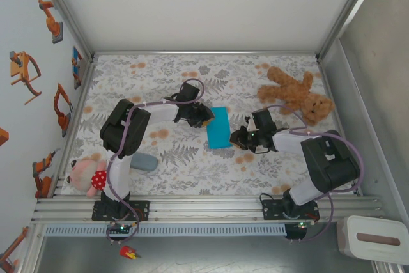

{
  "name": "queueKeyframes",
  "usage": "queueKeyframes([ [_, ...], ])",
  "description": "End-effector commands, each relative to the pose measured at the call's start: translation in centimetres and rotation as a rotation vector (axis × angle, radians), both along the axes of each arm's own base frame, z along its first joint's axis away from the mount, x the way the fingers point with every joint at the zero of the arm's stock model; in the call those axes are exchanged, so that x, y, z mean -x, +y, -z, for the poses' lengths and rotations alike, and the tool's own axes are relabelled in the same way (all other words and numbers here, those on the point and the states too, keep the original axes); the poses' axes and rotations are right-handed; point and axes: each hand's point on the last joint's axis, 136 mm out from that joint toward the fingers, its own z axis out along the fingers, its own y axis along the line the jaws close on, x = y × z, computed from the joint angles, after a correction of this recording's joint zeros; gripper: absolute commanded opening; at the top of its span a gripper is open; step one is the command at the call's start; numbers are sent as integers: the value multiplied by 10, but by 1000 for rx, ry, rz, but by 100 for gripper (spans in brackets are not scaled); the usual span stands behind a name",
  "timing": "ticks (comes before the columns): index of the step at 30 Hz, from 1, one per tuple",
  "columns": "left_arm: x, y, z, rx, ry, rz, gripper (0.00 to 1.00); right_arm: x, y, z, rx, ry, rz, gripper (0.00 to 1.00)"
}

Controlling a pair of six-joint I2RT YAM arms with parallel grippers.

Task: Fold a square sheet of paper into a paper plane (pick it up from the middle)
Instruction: Fold the triangle a second time at the center of the table.

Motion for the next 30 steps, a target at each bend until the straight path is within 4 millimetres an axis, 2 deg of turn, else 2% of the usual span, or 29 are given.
queueKeyframes([
  [1, 21, 23, 43, -118, 116, -17, 26, -12, 7, -4, -25, 0, 24, 15],
  [4, 19, 22, 39, -105, 101, -14, 26, -12, 8, -2, -35, 15, 28, 11],
  [6, 15, 15, 28, -63, 58, 0, 26, -11, 6, 0, -26, 25, 33, 8],
  [9, 5, 4, 3, 18, -40, 21, 27, -7, 3, 1, -9, 32, 34, 1],
  [11, -2, -1, -15, 58, -112, 40, 27, -4, 1, 0, 3, 33, 29, 0],
  [14, -8, -4, -28, 66, -163, 72, 28, 1, -1, -3, 16, 32, 16, 0],
  [17, -8, -6, -24, 42, -154, 116, 27, 1, 0, -9, 5, 18, 6, 0],
  [24, -1, -5, 4, -2, -73, 148, 21, -7, 8, -21, -34, -1, -5, 0],
  [30, 7, 5, 23, -58, -13, 132, 19, -17, 16, -32, -67, -30, -13, 0],
])
